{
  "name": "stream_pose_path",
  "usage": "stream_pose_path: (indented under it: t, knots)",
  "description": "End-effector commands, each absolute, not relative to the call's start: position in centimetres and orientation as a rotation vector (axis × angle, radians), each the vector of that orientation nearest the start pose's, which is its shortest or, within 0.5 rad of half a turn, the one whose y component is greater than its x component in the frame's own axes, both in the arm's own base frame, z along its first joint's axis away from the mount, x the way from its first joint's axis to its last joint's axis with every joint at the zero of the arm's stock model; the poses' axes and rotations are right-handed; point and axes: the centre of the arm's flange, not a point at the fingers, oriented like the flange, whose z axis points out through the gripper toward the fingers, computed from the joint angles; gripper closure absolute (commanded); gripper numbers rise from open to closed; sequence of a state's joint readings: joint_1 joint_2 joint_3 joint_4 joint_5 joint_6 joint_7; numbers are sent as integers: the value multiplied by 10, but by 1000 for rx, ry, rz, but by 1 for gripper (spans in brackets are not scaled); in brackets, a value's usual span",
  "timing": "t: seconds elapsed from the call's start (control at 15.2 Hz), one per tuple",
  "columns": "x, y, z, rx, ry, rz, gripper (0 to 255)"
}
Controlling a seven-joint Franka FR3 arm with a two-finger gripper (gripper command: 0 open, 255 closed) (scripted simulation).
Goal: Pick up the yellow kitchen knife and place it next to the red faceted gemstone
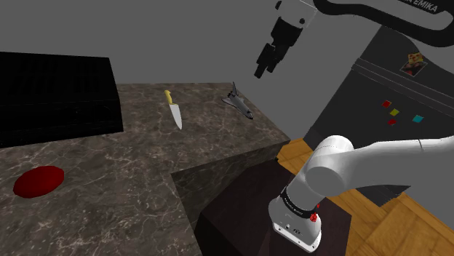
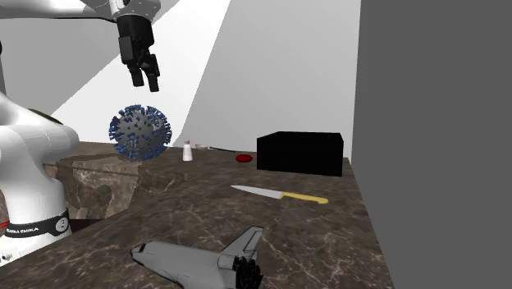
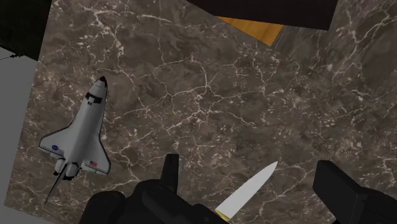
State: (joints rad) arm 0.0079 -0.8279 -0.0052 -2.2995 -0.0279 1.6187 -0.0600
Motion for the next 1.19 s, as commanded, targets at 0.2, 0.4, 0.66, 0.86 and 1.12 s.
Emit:
stream_pose_path:
  t: [0.2, 0.4, 0.66, 0.86, 1.12]
  knots:
    - [334, 3, 613, -3156, -94, -220, 0]
    - [367, 9, 592, -3153, -88, -208, 0]
    - [412, 16, 563, -3148, -80, -192, 0]
    - [445, 21, 541, -3144, -74, -180, 0]
    - [490, 29, 511, -3139, -66, -165, 0]
